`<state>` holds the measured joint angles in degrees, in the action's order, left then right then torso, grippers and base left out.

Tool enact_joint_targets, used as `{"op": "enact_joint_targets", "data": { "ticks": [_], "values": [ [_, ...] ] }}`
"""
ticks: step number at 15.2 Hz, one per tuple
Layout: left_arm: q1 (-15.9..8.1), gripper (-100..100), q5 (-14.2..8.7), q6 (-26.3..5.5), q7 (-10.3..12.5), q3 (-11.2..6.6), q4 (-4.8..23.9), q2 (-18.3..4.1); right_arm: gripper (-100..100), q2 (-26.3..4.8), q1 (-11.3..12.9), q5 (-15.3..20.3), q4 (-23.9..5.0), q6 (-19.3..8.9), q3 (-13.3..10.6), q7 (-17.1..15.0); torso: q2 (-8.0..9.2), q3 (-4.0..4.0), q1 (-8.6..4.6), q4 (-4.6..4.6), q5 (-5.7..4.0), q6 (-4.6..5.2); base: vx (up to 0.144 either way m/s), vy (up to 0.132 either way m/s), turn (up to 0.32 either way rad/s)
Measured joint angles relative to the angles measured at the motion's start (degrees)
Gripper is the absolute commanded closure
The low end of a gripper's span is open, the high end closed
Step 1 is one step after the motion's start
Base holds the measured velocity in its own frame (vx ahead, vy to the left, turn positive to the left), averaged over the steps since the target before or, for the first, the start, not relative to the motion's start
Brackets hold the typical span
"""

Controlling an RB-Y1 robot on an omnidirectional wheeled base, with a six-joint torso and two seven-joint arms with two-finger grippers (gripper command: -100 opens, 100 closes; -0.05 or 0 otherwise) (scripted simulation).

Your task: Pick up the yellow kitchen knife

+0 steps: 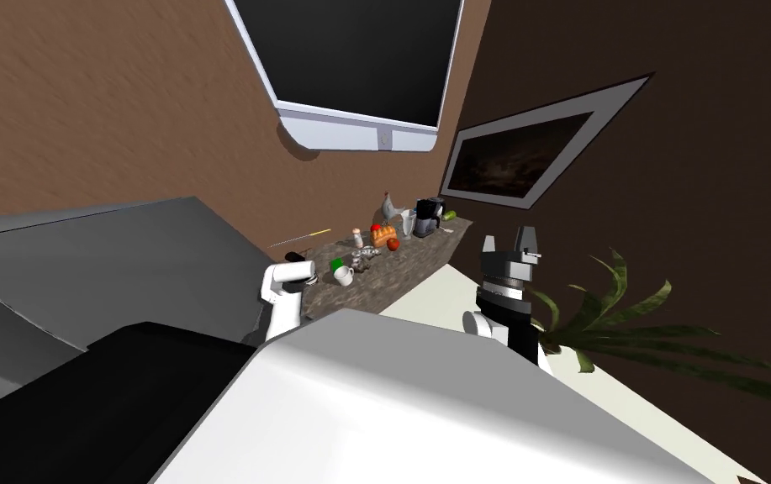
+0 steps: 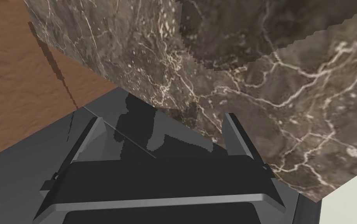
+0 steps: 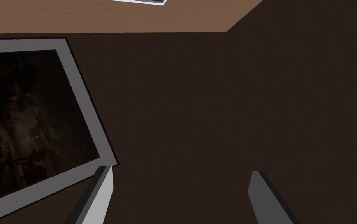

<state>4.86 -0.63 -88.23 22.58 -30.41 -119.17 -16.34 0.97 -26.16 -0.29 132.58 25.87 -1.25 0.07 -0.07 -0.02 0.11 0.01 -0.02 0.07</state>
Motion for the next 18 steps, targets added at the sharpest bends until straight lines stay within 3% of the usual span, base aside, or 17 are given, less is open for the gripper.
{"op": "enact_joint_targets", "data": {
  "ticks": [6, 11, 12, 16, 17, 18],
  "values": [
    [-1.74, -100, -0.48, -4.13, 0.82, -2.26, 0.62, 0.11, 0, 0.00, -0.02, 0.00, 0.00, 0.00, 0.00, 0.00, -0.16, -0.10, -0.13, -0.04, -0.03, -0.05, 0.011, -0.009, -0.199],
    [-2.32, -100, 0.15, -0.80, 0.90, -1.77, 4.04, 0.60, 0, 0.00, -0.02, 0.00, 0.00, 0.00, 0.01, 0.00, -0.07, -0.04, 0.06, -0.02, 0.02, -0.07, -0.006, 0.020, 0.011],
    [-2.34, 100, 0.17, -0.53, 0.91, -1.75, 4.21, 0.62, 0, 0.00, -0.02, 0.00, 0.00, 0.00, 0.01, 0.00, -0.07, -0.04, 0.03, -0.02, 0.01, -0.07, 0.002, -0.005, -0.019],
    [-1.84, 100, -0.24, -3.27, 0.89, -2.05, 1.27, 0.31, 0, 0.00, -0.02, 0.00, 0.00, 0.00, 0.01, 0.00, -0.10, -0.06, -0.14, -0.02, -0.03, -0.07, 0.006, -0.019, -0.014],
    [-1.84, -100, -0.26, -3.52, 0.90, -2.07, 1.15, 0.29, 0, 0.00, -0.02, 0.00, 0.00, 0.00, 0.01, 0.00, -0.10, -0.06, -0.12, -0.02, -0.03, -0.07, -0.023, 0.003, -0.098],
    [-1.80, -100, -0.32, -3.61, 0.97, -2.25, 1.77, -0.25, 0, 0.00, -0.01, 0.00, 0.00, 0.00, 0.00, 0.00, -0.04, -0.03, -0.06, -0.02, -0.02, -0.05, -0.041, 0.016, -0.118]
  ]
}}
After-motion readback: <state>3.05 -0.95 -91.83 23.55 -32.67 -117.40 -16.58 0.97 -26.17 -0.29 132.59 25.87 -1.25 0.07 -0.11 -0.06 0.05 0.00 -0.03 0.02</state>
